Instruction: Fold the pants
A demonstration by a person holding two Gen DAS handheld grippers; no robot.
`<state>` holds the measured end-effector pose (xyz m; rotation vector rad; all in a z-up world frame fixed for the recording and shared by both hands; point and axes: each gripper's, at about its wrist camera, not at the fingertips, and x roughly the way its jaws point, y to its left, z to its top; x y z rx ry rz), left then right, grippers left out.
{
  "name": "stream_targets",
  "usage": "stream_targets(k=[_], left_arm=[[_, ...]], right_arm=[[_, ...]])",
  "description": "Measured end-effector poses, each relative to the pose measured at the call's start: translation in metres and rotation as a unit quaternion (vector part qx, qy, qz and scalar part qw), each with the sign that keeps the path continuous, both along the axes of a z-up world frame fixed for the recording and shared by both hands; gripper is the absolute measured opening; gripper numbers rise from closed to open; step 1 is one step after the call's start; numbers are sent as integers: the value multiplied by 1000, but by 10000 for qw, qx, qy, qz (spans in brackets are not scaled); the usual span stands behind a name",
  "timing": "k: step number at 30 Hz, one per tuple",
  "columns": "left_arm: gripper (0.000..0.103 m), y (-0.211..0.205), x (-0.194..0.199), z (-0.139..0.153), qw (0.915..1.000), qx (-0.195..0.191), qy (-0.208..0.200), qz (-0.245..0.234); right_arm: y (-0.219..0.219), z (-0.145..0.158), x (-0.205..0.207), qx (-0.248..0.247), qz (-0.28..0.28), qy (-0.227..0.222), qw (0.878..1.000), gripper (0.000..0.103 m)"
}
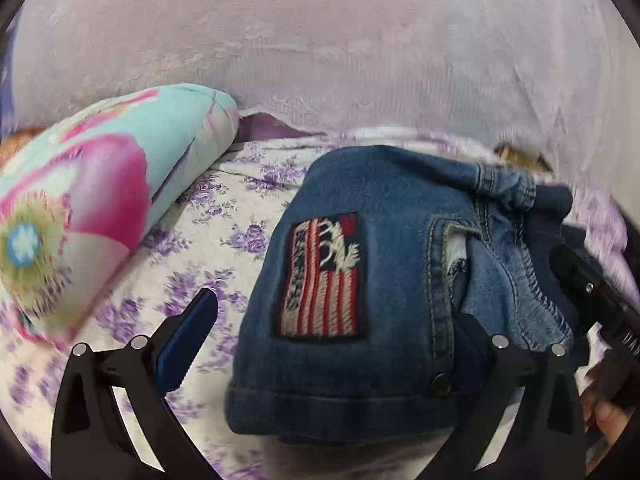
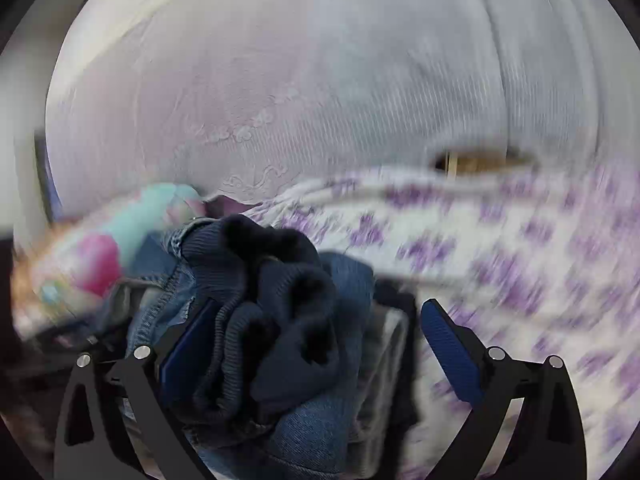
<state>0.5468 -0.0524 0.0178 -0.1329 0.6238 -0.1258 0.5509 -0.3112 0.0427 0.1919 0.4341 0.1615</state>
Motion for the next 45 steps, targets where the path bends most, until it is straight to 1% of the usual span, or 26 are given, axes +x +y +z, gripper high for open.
stream_targets(k=[1, 2, 3, 4, 5, 6, 7, 8, 9, 10, 11, 13, 15, 16, 18, 20, 22, 25, 29, 31, 35, 37, 39, 42, 43, 45], left_arm=[[98, 2, -4, 4, 10000, -65, -12, -23], [98, 4, -8, 10, 9998, -138, -100, -54], [98, 8, -18, 20, 9992, -219, -332, -19], [98, 13, -25, 25, 9984, -232, -516, 68], [98, 14, -33, 30, 9975, -203, -664, 143], [98, 13, -40, 34, 9970, -134, -739, 158], [98, 7, -46, 34, 9978, 47, -655, 70], [98, 1, -46, 28, 9986, 236, -478, -40], [98, -7, -47, 14, 9981, 560, -178, -180], [99, -12, -49, 5, 9970, 753, -68, -180], [99, -11, -62, -5, 9961, 857, -185, -64], [98, -7, -89, -6, 9954, 872, -376, 137], [98, -5, -114, -2, 9950, 887, -463, -5], [98, -3, -131, 0, 9944, 887, -577, -27], [98, 1, -166, 0, 9914, 1013, -819, 115], [98, 6, -185, -4, 9892, 1148, -874, 243], [98, 12, -208, -13, 9888, 1200, -826, 317], [98, 23, -237, -25, 9881, 1310, -701, 409], [98, 34, -267, -27, 9867, 1369, -703, 515], [98, 37, -275, -29, 9869, 1360, -654, 570], [98, 44, -279, -30, 9876, 1277, -614, 676], [98, 47, -276, -29, 9882, 1197, -660, 697], [98, 47, -269, -27, 9879, 1132, -742, 758], [98, 45, -246, -25, 9885, 1022, -740, 829], [98, 43, -236, -26, 9900, 951, -677, 797], [98, 40, -222, -29, 9912, 892, -614, 767]], right_arm=[[-5, 2, -1, 258, 51, 48, 9996, 100], [-9, 11, -9, 469, 66, -113, 9988, 100], [-5, 18, -18, 438, 15, -324, 9985, 100], [-2, 26, -32, 236, -132, -692, 9972, 100], [2, 30, -40, 37, -226, -847, 9961, 100], [7, 30, -44, -204, -308, -877, 9955, 100], [11, 26, -43, -401, -344, -759, 9957, 100], [18, 15, -36, -690, -386, -390, 9961, 100], [18, 3, -33, -700, -322, -145, 9969, 99], [13, -3, -42, -451, -385, -206, 9980, 99], [10, -2, -53, -305, -481, -308, 9979, 99], [10, 10, -78, -245, -548, -597, 9964, 99], [12, 23, -121, -120, -450, -1169, 9921, 100], [12, 24, -132, -70, -417, -1255, 9912, 100], [18, 18, -157, -82, -302, -1163, 9927, 100], [25, 2, -173, -289, -277, -940, 9948, 100], [31, -14, -196, -484, -450, -910, 9937, 100], [40, -31, -221, -613, -477, -950, 9924, 100], [56, -39, -246, -957, -433, -827, 9910, 100], [60, -42, -261, -987, -362, -817, 9911, 100], [65, -48, -279, -1091, -319, -707, 9910, 100], [66, -47, -286, -1102, -316, -780, 9903, 100], [66, -44, -290, -1071, -310, -971, 9890, 100], [65, -40, -283, -1035, -385, -1273, 9857, 100], [63, -39, -278, -1025, -451, -1319, 9849, 100], [58, -38, -258, -887, -552, -1270, 9864, 100]])
